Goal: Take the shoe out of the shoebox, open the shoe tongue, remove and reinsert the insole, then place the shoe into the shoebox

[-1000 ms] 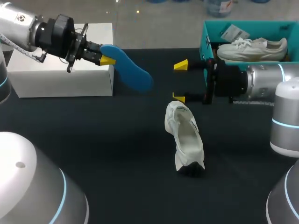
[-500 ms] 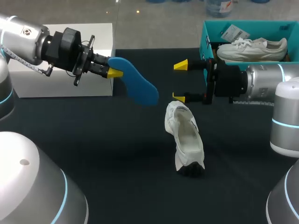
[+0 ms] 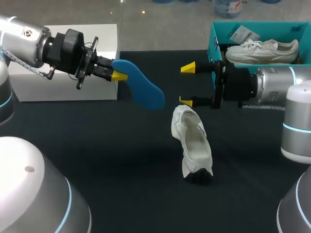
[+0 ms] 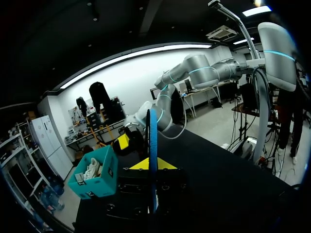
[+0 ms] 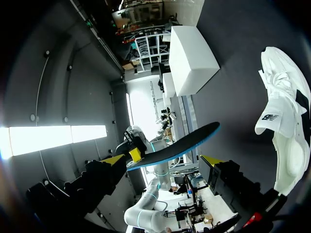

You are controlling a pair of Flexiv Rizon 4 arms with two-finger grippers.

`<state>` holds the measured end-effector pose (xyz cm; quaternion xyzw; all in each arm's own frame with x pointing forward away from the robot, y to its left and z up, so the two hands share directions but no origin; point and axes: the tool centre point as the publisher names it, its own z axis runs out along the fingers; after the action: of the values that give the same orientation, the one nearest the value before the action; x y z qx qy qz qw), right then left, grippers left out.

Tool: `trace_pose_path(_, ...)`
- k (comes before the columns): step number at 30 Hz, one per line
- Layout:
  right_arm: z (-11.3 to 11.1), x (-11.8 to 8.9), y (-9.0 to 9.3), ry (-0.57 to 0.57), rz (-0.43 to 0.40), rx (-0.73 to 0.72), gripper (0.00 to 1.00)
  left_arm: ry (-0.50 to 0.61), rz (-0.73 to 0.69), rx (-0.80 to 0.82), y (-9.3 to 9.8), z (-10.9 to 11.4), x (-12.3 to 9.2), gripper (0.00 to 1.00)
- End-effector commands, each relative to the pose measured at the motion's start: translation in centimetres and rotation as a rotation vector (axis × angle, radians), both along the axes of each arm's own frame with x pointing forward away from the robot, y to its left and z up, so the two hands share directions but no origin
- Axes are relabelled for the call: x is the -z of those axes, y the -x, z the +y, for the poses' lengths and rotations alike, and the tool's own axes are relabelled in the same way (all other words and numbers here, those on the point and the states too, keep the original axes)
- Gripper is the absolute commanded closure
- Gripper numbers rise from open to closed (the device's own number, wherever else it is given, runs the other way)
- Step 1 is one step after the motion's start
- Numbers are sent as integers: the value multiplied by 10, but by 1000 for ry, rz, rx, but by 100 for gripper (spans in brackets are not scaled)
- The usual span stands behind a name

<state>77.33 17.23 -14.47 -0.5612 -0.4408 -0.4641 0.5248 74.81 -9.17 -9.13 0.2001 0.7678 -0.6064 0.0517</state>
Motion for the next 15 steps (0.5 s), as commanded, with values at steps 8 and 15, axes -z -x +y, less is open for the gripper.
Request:
trace_pose_path(8,1,0,1,3,1,1,0,-43,-230,-55,14,20,-2,100)
trace_pose_path(15,1,0,1,3,1,1,0,-6,-343,-71,26,22,-2,100)
